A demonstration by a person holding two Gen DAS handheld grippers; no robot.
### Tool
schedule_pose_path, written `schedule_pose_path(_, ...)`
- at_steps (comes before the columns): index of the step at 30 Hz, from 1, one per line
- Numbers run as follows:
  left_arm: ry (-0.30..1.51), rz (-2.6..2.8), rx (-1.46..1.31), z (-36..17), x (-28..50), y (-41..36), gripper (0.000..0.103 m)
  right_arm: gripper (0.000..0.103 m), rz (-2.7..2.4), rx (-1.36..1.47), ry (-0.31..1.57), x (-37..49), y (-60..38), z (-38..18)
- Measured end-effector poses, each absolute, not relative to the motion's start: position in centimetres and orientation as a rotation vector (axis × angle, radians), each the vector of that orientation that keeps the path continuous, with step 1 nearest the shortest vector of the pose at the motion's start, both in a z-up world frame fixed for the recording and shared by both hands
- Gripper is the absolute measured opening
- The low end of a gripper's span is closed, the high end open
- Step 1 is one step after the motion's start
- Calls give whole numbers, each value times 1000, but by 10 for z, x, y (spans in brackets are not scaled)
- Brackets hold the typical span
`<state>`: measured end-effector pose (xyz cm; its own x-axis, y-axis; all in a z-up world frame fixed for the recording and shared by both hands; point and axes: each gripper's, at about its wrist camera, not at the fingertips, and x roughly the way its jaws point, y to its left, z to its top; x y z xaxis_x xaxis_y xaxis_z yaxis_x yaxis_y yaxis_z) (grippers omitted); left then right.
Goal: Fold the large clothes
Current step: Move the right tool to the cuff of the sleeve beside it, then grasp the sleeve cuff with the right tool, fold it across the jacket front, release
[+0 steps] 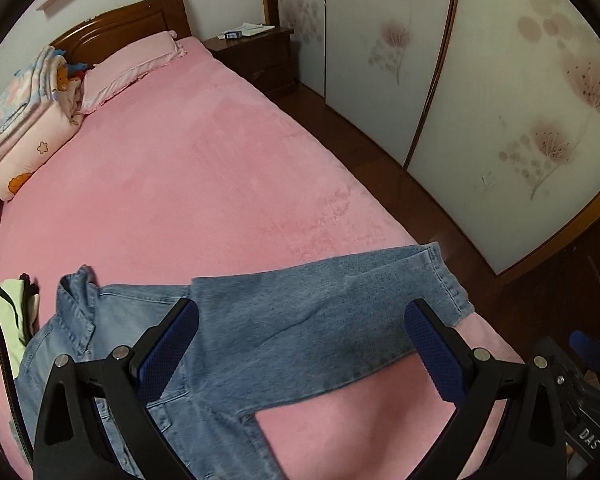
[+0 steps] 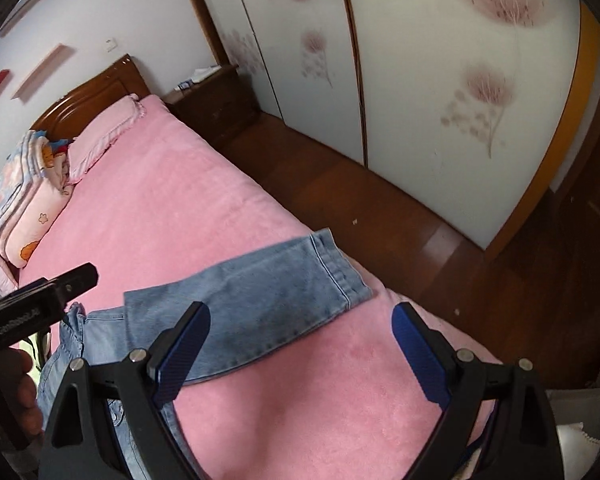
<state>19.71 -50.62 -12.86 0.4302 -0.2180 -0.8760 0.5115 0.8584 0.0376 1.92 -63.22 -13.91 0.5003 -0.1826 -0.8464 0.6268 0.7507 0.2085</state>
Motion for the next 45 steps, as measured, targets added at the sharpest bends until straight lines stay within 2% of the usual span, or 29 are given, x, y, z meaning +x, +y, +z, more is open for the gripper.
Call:
schedule_pose_path(12,1112,-465,347,-209,228,-526,102,89,-497,685,1055,39,-662,-225)
schedule_pose_path(22,1169,-442,312,-254,243,-529,102,88,-451,888,1118,36,-689,-293)
schedule_pose_path(27,1179,-439,301,-265,245,-529,102,82,-452,1025,1099,39,-707,-322)
schedule_pose_path(30,1174,-443,302,-267,242,-527,102,68,-454,1092,1103,42,-715,-342)
schedule_pose_path(34,1181,-447,289,-265,240,-520,102,58,-444,1130,1084,49,-720,-360)
schedule_pose_path(35,1184,-450,283,-263,239,-517,102,50,-440,1131,1077,51,-721,-361)
schedule_pose_path(36,1185,-453,279,-261,238,-515,102,30,-428,1129,1064,54,-721,-361)
schedule_pose_path(38,1180,-456,274,-254,235,-508,102,8,-384,1122,1050,62,-721,-359)
schedule_pose_path(40,1169,-453,275,-244,232,-502,102,6,-369,1093,1030,69,-719,-350)
schedule_pose_path(45,1110,-436,240,-195,225,-453,102,5,-278,951,912,88,-689,-282)
